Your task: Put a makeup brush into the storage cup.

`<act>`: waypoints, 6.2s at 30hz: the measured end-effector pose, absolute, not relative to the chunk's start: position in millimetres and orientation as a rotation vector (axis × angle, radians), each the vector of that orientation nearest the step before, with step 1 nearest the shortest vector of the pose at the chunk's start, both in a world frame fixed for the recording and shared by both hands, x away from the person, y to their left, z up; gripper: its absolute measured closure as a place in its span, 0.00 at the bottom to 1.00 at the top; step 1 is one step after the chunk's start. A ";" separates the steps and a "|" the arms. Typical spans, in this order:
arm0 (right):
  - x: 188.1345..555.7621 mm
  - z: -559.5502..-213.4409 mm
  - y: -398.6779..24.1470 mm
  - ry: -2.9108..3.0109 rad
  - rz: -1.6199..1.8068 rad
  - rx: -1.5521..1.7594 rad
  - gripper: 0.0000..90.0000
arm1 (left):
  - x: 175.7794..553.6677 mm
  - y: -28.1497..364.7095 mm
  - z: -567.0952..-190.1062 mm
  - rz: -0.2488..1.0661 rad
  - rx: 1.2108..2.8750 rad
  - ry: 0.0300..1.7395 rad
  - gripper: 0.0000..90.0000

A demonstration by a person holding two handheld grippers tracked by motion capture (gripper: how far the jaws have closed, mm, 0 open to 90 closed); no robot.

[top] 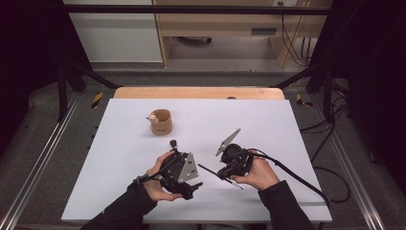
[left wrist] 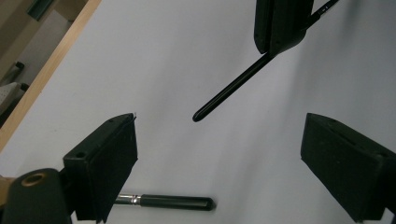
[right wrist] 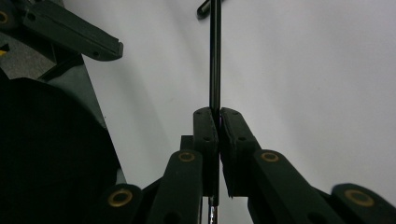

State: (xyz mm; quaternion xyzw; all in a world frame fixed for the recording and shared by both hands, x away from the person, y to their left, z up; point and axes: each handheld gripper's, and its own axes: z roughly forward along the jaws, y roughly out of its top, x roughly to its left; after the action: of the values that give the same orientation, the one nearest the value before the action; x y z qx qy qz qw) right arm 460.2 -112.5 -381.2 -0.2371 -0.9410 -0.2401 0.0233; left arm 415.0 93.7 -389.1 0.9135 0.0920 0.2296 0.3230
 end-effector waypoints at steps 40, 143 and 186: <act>457.1 -385.1 -94.7 -2.886 -0.721 -0.638 0.95 | 407.2 71.8 -411.6 0.876 2.512 -0.143 0.43; 428.9 -364.7 -179.5 -2.727 -1.742 -1.232 0.08 | 399.9 103.4 -426.3 0.637 2.380 0.336 0.94; 428.9 -384.7 -169.9 -2.432 -1.961 -1.335 0.21 | 415.2 113.4 -420.1 0.509 2.099 0.710 0.94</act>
State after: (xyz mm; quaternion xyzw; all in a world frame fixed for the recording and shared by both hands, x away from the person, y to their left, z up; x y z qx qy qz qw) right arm 428.9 -169.9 -384.7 -0.3898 -0.7099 -0.5726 -0.1274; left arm 415.2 113.4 -420.1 0.8377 0.2834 0.2031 0.4204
